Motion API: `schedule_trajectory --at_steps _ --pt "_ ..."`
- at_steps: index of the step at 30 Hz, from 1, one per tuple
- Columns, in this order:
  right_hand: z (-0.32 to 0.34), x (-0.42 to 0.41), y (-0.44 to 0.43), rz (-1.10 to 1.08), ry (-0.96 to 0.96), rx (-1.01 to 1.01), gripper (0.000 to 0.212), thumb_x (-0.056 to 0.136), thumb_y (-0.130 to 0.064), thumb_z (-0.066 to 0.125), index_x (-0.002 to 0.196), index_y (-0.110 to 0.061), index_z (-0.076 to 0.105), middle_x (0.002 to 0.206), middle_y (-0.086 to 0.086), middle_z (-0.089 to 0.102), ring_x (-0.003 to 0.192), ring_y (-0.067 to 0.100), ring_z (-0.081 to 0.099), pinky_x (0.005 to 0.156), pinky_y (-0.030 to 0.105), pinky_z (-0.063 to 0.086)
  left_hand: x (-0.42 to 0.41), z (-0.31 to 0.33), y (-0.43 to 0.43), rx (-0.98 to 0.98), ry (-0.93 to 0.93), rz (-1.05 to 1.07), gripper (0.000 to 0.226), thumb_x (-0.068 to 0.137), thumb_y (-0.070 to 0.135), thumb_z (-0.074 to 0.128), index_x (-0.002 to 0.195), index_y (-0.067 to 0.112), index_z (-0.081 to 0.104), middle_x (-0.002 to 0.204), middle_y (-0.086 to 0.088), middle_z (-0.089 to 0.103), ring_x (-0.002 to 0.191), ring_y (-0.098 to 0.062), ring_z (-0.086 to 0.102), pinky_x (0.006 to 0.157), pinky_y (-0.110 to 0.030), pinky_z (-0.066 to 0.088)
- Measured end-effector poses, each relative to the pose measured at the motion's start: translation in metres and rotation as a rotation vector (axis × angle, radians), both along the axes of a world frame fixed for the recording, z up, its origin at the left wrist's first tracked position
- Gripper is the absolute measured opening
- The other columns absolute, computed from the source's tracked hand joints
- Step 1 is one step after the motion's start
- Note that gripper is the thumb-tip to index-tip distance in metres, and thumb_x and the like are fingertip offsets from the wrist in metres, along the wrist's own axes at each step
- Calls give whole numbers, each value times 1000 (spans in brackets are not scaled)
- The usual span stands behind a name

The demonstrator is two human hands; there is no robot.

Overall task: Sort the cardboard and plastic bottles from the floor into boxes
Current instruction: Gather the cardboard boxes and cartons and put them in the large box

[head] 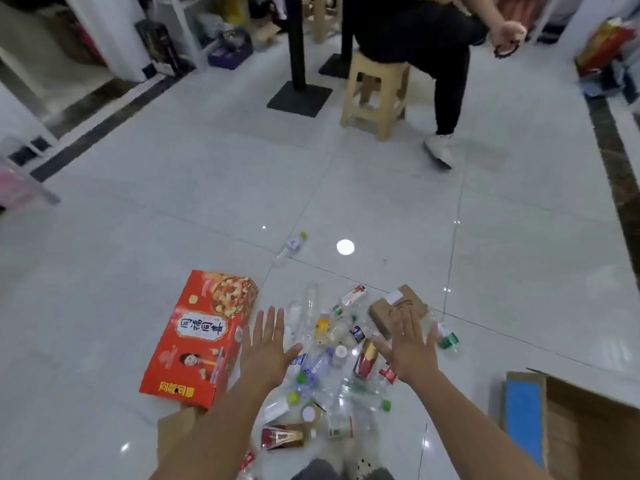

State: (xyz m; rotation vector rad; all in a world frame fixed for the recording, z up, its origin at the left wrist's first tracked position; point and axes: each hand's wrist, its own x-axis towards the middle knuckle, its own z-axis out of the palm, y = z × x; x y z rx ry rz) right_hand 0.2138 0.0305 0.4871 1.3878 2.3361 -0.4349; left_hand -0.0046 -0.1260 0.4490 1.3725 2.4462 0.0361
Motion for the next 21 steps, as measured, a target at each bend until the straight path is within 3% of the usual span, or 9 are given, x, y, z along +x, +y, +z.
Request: schedule_trajectory --at_steps 2,4,7,10,13,17,21 --pt "-49 -35 -1 88 11 -3 142 37 -74 -50 153 -13 4 161 8 1 149 26 2 116 53 7 -14 -43 -22 -33 -10 113 118 43 83 -41 138 14 -26 148 2 -31 131 -9 -46 105 -34 -31" --pt "-111 -68 -4 185 49 75 133 53 -75 -43 152 -8 16 159 13 14 147 30 17 114 58 19 -31 -95 -36 -62 20 204 121 38 81 -44 136 13 -31 151 1 -31 144 -20 -27 114 -41 -19" --pt "-215 -119 -19 274 86 15 139 35 -75 -50 152 -15 -6 160 4 -11 149 24 -9 116 56 -6 -55 -191 -54 -66 8 375 127 36 83 -43 140 11 -29 151 1 -30 147 -23 -21 115 -42 -17" --pt "-308 -166 -42 404 125 28 141 29 -73 -52 152 -17 -10 160 3 -15 148 21 -13 115 54 -10 -75 -287 -79 -80 10 539 132 37 85 -39 146 12 -24 149 2 -32 147 -24 -21 117 -46 -12" --pt "-376 -205 -61 476 157 -11 142 27 -74 -51 152 -17 -12 160 3 -17 148 21 -15 114 55 -10 -92 -356 -104 -31 -15 704 119 57 89 -9 148 14 -22 155 -2 -29 147 -27 -20 118 -49 -7" --pt "-451 -249 -75 619 192 15 140 33 -75 -50 153 -16 -8 160 4 -13 148 21 -13 114 55 -13 -117 -423 -133 -19 -65 940 107 81 74 40 151 18 -19 156 -11 -28 146 -33 -21 118 -54 -3" --pt "-469 -267 -89 662 195 -10 141 31 -76 -49 152 -17 -11 160 3 -16 147 21 -16 113 55 -16 -127 -455 -158 -62 -144 1047 104 84 62 54 150 29 -19 155 -20 -28 144 -40 -20 118 -53 -3"
